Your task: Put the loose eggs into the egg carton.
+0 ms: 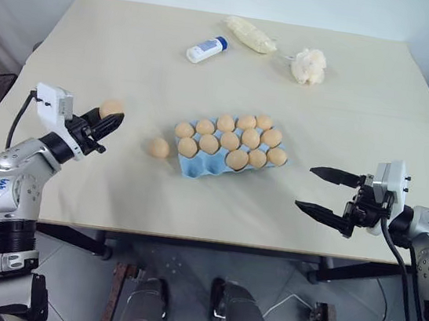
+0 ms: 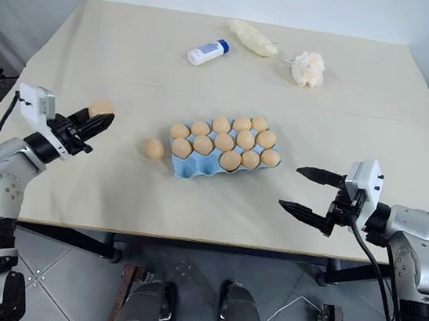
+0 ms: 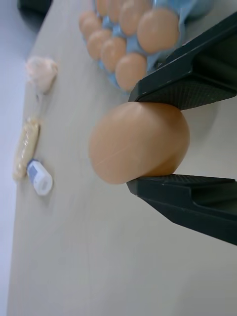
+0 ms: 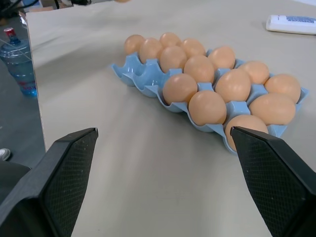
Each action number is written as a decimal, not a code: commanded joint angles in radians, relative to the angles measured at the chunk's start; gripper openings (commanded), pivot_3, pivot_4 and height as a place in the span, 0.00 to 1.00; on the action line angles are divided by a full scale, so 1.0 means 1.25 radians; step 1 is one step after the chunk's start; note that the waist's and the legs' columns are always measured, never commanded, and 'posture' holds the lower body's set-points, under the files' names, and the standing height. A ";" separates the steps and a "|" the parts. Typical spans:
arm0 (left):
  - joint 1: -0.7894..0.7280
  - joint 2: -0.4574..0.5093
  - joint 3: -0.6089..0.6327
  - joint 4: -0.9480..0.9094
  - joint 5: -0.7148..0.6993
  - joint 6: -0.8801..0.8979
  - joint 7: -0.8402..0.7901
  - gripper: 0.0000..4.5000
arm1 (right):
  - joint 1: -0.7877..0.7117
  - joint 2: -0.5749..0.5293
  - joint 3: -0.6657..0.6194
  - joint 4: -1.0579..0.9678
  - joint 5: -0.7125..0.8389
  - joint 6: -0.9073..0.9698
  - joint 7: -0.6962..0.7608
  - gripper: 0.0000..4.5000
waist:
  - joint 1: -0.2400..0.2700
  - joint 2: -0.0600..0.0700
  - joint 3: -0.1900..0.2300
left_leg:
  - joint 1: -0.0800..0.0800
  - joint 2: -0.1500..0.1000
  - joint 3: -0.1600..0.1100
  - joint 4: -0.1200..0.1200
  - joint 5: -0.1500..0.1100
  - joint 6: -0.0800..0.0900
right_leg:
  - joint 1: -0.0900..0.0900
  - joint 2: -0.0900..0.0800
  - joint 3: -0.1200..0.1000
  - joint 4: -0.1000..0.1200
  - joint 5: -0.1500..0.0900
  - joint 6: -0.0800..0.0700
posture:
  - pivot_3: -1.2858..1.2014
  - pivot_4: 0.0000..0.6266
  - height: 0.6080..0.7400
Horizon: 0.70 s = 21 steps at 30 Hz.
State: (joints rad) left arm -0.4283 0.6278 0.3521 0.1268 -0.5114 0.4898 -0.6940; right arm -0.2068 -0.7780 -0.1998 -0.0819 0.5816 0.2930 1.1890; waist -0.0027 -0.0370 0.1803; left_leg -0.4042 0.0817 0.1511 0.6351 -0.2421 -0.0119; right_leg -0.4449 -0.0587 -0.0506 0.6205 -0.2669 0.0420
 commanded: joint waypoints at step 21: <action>-0.356 -0.127 -0.330 0.334 0.160 -0.283 -0.411 0.32 | 0.061 0.027 -0.045 -0.085 0.037 -0.018 -0.043 1.00 | 0.000 0.000 0.000 | 0.000 0.000 0.000 0.001 0.002 0.003 | 0.000 0.008 0.001 0.001 0.000 0.000 | 0.52 0.24 1.00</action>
State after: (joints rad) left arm -0.8417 0.4717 -0.0517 0.5269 -0.3354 0.1792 -1.1904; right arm -0.1349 -0.7501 -0.2133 -0.1504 0.6019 0.2870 1.1386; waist -0.0033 -0.0370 0.1803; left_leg -0.4046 0.0826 0.1507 0.6369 -0.2399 -0.0082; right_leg -0.4449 -0.0483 -0.0492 0.6212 -0.2668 0.0423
